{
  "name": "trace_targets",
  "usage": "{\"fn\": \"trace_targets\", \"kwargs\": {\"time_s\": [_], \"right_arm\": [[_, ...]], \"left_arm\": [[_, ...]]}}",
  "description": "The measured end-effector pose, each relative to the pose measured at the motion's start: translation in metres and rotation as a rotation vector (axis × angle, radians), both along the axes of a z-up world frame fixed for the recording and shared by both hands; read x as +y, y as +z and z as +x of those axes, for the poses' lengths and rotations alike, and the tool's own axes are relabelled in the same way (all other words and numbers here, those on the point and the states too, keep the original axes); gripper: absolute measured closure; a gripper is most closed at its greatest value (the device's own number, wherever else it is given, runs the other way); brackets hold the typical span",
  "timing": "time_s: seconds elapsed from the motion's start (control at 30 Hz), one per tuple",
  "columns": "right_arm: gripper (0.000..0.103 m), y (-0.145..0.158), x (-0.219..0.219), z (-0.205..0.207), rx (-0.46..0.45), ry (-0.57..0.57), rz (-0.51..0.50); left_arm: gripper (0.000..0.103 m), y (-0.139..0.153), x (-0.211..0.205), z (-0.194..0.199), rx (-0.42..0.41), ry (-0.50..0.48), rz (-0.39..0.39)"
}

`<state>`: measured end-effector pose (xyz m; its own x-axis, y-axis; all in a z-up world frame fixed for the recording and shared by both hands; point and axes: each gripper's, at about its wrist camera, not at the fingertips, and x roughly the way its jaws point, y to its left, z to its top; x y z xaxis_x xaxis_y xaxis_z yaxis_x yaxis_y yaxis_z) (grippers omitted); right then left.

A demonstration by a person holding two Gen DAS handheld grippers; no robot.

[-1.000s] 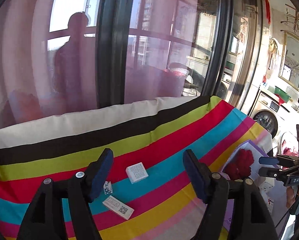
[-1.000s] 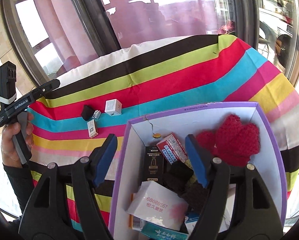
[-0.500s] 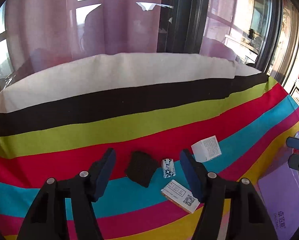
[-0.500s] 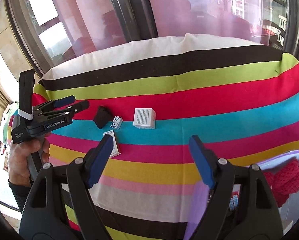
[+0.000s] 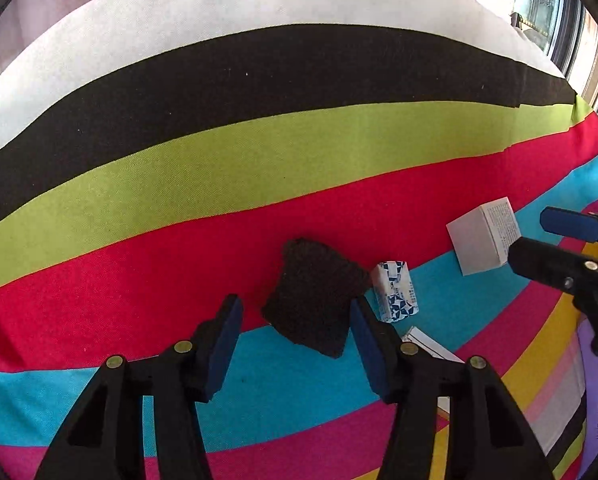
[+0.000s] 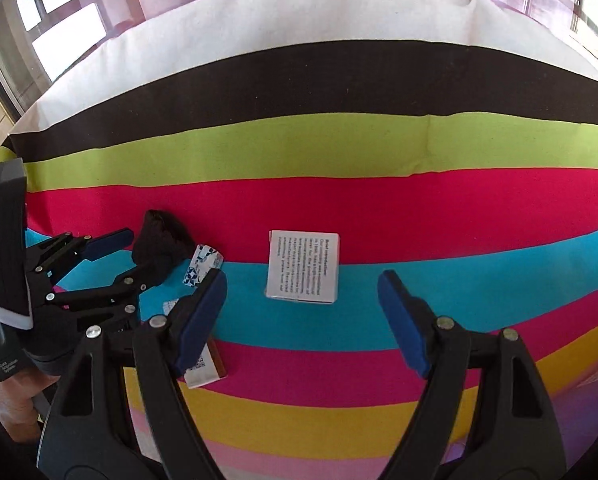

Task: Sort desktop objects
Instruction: 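Grasp the last dark glove with left while right grasps the white text box, then carry the glove and white box into the lavender box and open both grippers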

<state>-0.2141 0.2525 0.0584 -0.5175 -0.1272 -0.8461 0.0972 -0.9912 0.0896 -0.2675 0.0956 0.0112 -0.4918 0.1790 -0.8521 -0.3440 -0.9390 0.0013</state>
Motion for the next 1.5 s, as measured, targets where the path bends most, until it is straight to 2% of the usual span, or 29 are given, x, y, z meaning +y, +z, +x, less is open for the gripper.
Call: {"fn": "trace_targets", "kwargs": {"time_s": [0.13,0.27,0.3,0.33,0.37,0.43,0.57,0.63,0.87,1.03,1.27,1.4,1.43,1.5], "right_arm": [[0.023,-0.009,-0.011,-0.003,0.02,0.063,0.034],[0.023,-0.022,-0.007,-0.007,-0.026,0.06,-0.014],[0.023,-0.024,-0.005,-0.008,-0.035,0.055,-0.014],[0.024,-0.026,-0.004,-0.009,-0.037,0.056,-0.01],[0.026,-0.028,-0.002,-0.009,-0.036,0.06,-0.002],[0.037,-0.031,0.0,-0.011,-0.049,0.063,0.008],[0.039,-0.036,0.014,-0.013,-0.084,0.033,-0.067],[0.055,-0.036,0.016,-0.012,-0.085,0.044,-0.052],[0.055,-0.034,0.023,-0.007,-0.086,0.046,-0.05],[0.055,-0.014,0.029,0.002,-0.006,0.02,-0.029],[0.055,0.034,0.049,0.028,0.073,0.006,-0.101],[0.055,0.067,0.062,0.06,0.111,0.029,-0.113],[0.055,0.073,0.07,0.068,0.122,0.031,-0.113],[0.055,0.087,0.08,0.079,0.14,0.03,-0.139]], "left_arm": [[0.049,-0.005,0.004,0.001,-0.002,-0.012,-0.006],[0.049,-0.01,0.007,0.002,-0.006,-0.013,-0.013],[0.05,-0.01,0.008,0.003,-0.006,-0.014,-0.012],[0.056,-0.01,0.009,0.003,-0.01,-0.018,-0.006],[0.059,-0.01,0.01,0.004,-0.013,-0.023,0.001],[0.061,-0.009,0.013,0.006,-0.009,-0.024,-0.01],[0.063,-0.009,0.015,0.009,-0.011,-0.024,-0.01],[0.07,-0.006,0.015,0.011,-0.011,-0.024,-0.004],[0.078,0.014,0.021,0.024,0.027,-0.032,0.015],[0.082,0.034,0.025,0.036,0.067,-0.044,0.052],[0.084,0.074,0.025,0.059,0.136,-0.065,0.162],[0.084,0.098,0.03,0.069,0.182,-0.123,0.23],[0.084,0.105,0.033,0.062,0.193,-0.141,0.241],[0.084,0.126,0.027,0.076,0.214,-0.181,0.269]]}}
